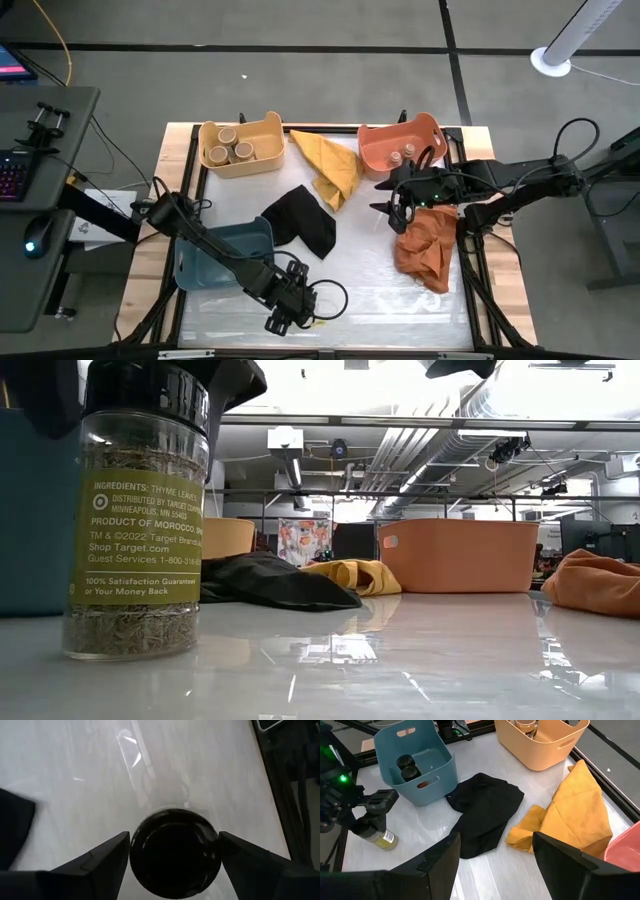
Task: Sort spices by type
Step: Put the black spice bottle into the blue bin, then adjust the blue bin, then return to Home Position
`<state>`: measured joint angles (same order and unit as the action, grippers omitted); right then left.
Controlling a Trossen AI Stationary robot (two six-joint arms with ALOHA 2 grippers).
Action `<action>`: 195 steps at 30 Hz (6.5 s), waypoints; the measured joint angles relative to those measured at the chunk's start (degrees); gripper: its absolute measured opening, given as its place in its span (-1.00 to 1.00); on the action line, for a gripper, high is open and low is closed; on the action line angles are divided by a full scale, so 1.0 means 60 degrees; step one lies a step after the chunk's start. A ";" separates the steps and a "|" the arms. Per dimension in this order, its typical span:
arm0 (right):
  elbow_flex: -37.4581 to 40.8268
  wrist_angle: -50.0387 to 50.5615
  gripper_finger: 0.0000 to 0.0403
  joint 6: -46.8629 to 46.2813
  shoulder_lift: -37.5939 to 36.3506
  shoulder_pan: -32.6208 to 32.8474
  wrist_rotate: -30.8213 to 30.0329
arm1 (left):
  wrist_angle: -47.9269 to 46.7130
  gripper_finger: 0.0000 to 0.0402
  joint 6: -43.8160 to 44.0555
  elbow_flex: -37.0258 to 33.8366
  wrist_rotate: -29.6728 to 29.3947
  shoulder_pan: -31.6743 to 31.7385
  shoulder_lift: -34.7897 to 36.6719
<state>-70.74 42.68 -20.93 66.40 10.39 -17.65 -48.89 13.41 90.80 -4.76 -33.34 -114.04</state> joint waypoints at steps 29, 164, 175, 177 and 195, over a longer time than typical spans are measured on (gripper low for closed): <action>0.0000 -0.0005 0.22 0.0322 0.0002 0.0000 -0.0489 | -0.2688 -0.17 0.3407 0.0020 -0.4615 0.0089 0.4946; 0.0000 -0.0224 0.22 -0.2270 0.0981 0.0047 -0.1669 | -0.2092 -1.00 1.2254 -0.4877 -0.4272 0.2991 0.4783; 0.0000 -0.0224 0.22 -0.2260 0.0981 0.0046 -0.1648 | -0.1705 -1.00 1.2823 -0.4870 -0.3514 0.2460 0.4809; 0.0000 -0.0224 0.22 -0.2192 0.0981 0.0047 -0.1650 | -0.1457 -1.00 1.2998 -0.4870 -0.3464 0.2224 0.4805; 0.0000 -0.0225 0.22 -0.2759 0.0978 0.0047 -0.1655 | 0.4979 -1.00 0.2024 -0.6332 -0.1747 0.5785 0.8483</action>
<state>-70.74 41.33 -37.48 72.27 10.68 -27.58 -19.01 25.56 52.81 -15.24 1.36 -63.14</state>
